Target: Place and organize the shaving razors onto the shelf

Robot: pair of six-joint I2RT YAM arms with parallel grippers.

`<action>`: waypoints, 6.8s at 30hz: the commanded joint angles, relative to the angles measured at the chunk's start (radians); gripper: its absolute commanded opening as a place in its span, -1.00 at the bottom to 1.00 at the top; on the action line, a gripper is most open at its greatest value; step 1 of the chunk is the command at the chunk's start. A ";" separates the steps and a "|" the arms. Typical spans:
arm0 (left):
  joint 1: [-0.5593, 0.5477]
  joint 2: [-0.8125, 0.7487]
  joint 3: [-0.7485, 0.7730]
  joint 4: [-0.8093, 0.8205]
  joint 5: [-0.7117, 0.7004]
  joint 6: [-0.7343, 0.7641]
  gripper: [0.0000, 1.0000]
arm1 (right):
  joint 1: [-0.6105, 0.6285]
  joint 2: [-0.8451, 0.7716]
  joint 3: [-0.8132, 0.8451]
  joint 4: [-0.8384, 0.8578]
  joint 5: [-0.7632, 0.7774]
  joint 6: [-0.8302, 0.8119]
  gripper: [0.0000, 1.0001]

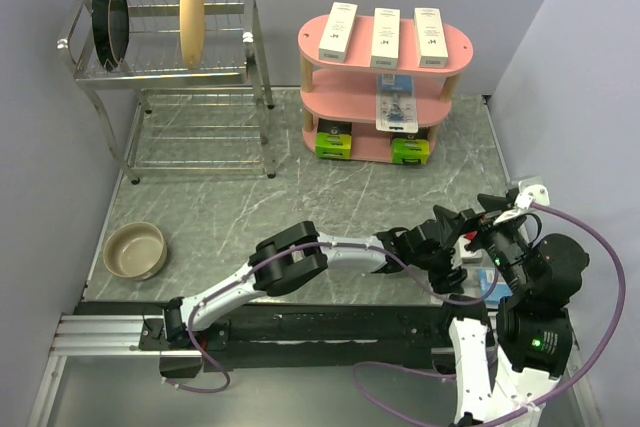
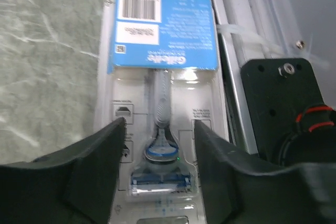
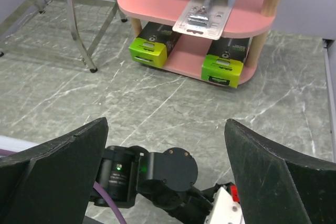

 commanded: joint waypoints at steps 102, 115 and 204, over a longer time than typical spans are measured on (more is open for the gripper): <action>0.134 -0.451 -0.435 -0.390 -0.292 0.106 0.19 | 0.016 0.310 0.173 0.127 0.406 0.160 1.00; 0.161 -0.491 -0.467 -0.412 -0.232 0.137 -0.82 | -0.023 0.359 0.186 0.130 0.357 0.199 0.99; 0.480 -0.480 0.073 -0.456 -1.075 -0.213 -0.98 | -0.046 0.567 0.259 0.211 0.279 0.298 0.96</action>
